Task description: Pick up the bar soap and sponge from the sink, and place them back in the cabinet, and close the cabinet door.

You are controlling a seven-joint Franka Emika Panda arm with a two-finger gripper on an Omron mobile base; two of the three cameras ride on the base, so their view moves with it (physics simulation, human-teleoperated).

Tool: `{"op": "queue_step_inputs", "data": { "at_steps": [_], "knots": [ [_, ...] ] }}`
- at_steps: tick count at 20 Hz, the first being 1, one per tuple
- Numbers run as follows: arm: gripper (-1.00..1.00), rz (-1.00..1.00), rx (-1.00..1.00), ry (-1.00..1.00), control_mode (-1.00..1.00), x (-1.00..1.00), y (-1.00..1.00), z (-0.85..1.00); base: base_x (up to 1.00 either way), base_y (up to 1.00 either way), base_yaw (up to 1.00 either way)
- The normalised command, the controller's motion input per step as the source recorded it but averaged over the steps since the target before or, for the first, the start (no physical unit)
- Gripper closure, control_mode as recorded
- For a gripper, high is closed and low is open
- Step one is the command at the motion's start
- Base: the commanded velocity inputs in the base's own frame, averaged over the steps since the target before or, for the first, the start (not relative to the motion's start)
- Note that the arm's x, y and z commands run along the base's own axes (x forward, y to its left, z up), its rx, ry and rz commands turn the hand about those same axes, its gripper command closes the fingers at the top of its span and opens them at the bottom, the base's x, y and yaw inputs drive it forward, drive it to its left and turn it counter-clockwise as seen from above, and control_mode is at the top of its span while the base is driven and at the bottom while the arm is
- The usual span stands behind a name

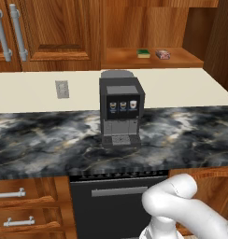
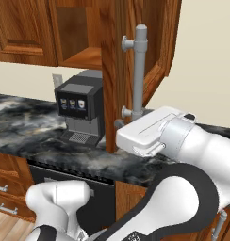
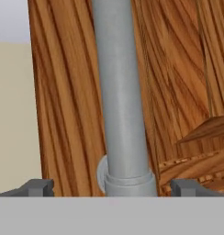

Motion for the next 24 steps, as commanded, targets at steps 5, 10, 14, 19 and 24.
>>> {"op": "queue_step_inputs", "data": {
  "at_steps": [5,10,14,19,24],
  "knots": [
    [-1.00,0.00,0.00,0.00,-1.00,0.11,0.41,-0.01,0.00,0.00,0.00],
    [-1.00,-0.01,0.00,0.00,-1.00,0.20,0.44,0.00,0.00,0.00,0.00],
    [-1.00,-0.06,0.03,0.00,-1.00,0.18,0.44,0.00,0.00,0.00,0.00],
    [-1.00,-0.10,0.04,0.00,-1.00,0.14,0.46,0.00,0.00,0.00,0.00],
    [-1.00,-0.12,0.04,0.00,-1.00,0.13,0.48,0.00,0.00,0.00,0.00]
  ]
}}
